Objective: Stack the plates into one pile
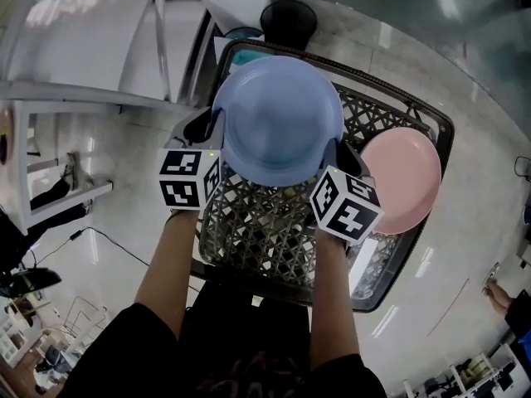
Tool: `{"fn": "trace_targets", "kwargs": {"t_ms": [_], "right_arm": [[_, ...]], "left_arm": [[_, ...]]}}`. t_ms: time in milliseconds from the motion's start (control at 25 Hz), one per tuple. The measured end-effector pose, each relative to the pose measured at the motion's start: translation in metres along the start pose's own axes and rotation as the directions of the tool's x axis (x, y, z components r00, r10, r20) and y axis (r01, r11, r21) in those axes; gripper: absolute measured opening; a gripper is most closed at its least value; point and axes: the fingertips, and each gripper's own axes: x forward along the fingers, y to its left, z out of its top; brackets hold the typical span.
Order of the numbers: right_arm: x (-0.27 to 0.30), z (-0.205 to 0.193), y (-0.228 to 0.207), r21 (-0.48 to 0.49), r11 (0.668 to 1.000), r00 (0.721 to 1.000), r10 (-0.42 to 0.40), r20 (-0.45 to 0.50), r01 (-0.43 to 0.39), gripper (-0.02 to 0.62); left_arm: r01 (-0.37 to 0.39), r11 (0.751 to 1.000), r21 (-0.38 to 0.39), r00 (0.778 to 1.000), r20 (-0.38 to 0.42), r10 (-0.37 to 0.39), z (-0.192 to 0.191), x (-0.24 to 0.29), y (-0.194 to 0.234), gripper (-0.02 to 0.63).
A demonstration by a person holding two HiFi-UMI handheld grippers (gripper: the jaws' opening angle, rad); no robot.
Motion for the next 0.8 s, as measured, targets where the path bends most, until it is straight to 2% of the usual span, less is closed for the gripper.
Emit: {"fn": "trace_targets", "kwargs": {"t_ms": [160, 400, 800], "right_arm": [[-0.009, 0.001, -0.005, -0.003, 1.0, 1.0, -0.006, 0.007, 0.006, 0.032], [-0.038, 0.005, -0.037, 0.028, 0.999, 0.998, -0.046, 0.032, 0.046, 0.034], [-0.104, -0.008, -0.113, 0.112, 0.984, 0.987, -0.148, 0.066, 0.141, 0.037]], "left_arm": [[0.01, 1.0, 0.014, 1.0, 0.002, -0.01, 0.001, -0.002, -0.007, 0.042], [0.057, 0.997, 0.059, 0.998, 0.011, -0.057, 0.012, -0.003, -0.047, 0.048], [0.169, 0.977, 0.133, 0.985, 0.015, -0.173, 0.022, -0.008, -0.143, 0.048]]}}
